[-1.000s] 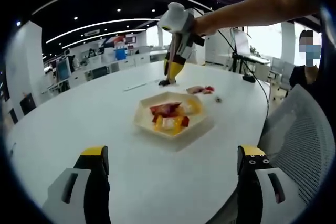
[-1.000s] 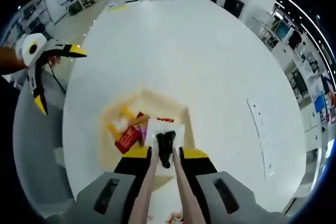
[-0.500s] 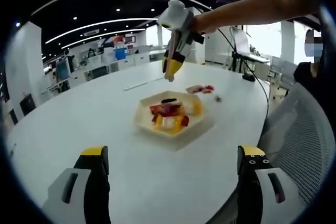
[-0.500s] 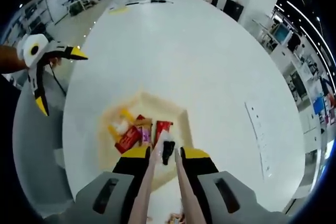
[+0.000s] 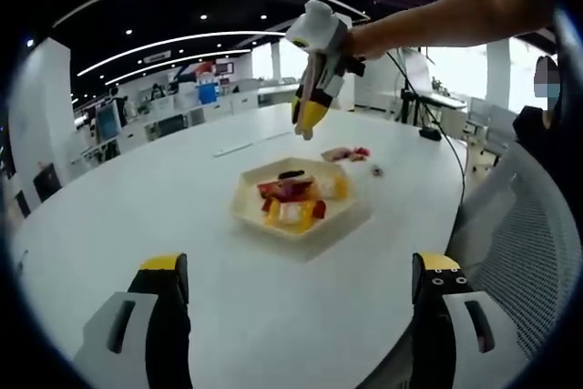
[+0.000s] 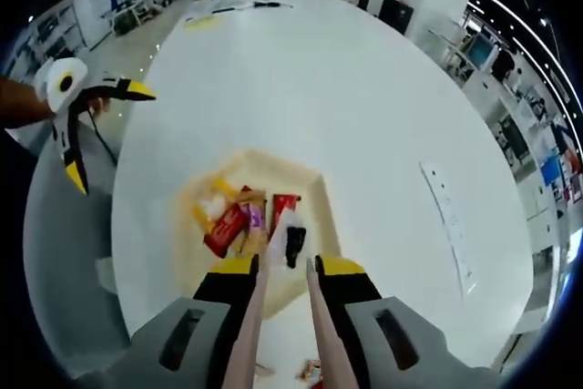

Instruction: Place the target food into the container with the food tongs after gripping and lifting it, then release it inside without dropping or visibly crushing the food.

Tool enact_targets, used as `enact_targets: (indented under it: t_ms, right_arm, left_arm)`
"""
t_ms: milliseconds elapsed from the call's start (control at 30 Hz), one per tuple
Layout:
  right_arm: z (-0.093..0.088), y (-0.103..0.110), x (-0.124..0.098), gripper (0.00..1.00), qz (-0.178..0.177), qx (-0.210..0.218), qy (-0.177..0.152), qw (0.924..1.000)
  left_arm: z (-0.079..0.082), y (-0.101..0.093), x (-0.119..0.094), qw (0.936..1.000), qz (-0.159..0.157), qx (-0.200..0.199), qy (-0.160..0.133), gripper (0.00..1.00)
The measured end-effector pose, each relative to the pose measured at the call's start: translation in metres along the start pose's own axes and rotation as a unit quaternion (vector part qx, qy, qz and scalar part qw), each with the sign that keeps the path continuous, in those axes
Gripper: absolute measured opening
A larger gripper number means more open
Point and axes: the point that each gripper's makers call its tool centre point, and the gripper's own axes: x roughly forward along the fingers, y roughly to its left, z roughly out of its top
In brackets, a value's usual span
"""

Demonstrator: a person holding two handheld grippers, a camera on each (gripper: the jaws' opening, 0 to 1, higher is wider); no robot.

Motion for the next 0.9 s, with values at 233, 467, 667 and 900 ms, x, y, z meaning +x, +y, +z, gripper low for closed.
enact_targets:
  t_ms: [233,467,667,900]
  right_arm:
    - [-0.016,-0.001,-0.013,0.24,-0.008,0.009,0.001,0.9999]
    - [-0.033,-0.005,-0.031,0.24,-0.019,0.018,-0.001,0.9997]
    - [-0.052,-0.005,-0.04,0.24,-0.025,0.031,0.003,0.9992]
    - [-0.072,-0.005,-0.05,0.25,-0.032,0.049,0.003,0.9983]
  left_arm:
    - [0.0,-0.001,0.0,1.0,-0.003,0.002,0.001,0.99]
    - [-0.001,-0.001,0.0,1.0,-0.002,0.002,0.002,0.99]
    - [-0.001,-0.001,0.001,1.0,-0.002,0.001,0.003,0.99]
    - [-0.001,-0.001,0.0,1.0,-0.002,0.0,0.004,0.99]
